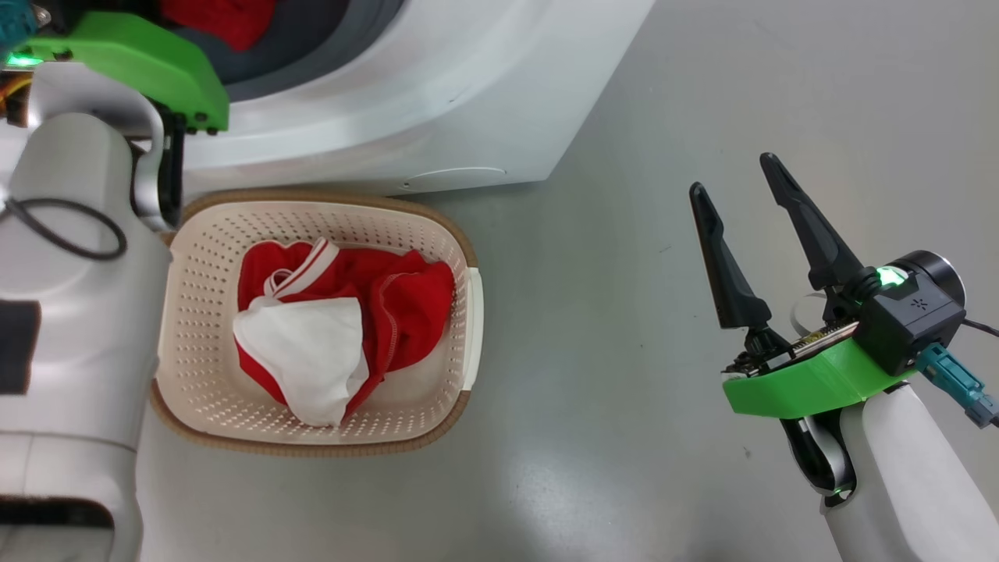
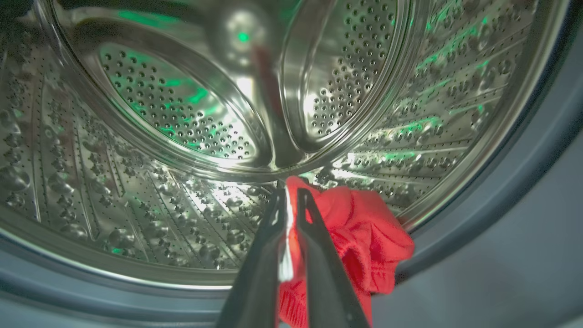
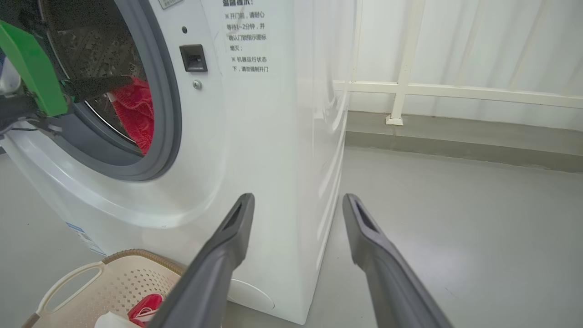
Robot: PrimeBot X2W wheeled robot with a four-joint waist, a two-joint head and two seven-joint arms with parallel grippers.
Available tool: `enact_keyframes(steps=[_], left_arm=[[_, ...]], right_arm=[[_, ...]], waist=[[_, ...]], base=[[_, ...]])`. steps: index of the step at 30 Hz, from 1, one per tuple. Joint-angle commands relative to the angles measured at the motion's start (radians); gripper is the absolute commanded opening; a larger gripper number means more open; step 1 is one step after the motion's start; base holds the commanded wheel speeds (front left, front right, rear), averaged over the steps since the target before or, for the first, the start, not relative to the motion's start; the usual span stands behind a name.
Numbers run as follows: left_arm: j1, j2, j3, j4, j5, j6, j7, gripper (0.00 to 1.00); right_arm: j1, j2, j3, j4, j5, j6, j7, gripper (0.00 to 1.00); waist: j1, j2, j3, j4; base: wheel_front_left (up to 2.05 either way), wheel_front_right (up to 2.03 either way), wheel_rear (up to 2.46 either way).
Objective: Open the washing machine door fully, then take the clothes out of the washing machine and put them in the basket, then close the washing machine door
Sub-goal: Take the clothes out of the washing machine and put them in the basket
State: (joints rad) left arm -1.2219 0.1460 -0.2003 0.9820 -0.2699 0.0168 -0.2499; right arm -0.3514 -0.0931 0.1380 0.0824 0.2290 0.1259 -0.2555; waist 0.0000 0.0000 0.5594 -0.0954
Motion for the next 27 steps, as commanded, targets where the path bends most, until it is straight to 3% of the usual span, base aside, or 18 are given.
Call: enact_keyframes(steps=[1, 9, 27], left_arm=[[0.015, 0.044, 0.017, -0.042, 0.000, 0.004, -0.011, 0.00], [0.181, 0.038, 0.038, -0.310, 0.024, 0.018, -0.012, 0.00], [0.437, 0.024, 0.035, -0.561, 0.017, 0.039, 0.000, 0.00]], right_arm=[[0.027, -0.004, 0.012, -0.026, 0.000, 0.005, -0.006, 1.00], [0.037, -0.007, 0.006, -0.026, -0.004, 0.005, -0.006, 1.00], [0.082, -0.009, -0.007, -0.017, -0.009, 0.005, -0.006, 1.00]], waist=[[0.0000, 0.0000, -0.004, 0.005], [0.0000, 0.0000, -0.031, 0.025], [0.0000, 0.0000, -0.151, 0.058]], base=[[0.00, 0.00, 0.00], [0.00, 0.00, 0.00], [0.00, 0.00, 0.00]])
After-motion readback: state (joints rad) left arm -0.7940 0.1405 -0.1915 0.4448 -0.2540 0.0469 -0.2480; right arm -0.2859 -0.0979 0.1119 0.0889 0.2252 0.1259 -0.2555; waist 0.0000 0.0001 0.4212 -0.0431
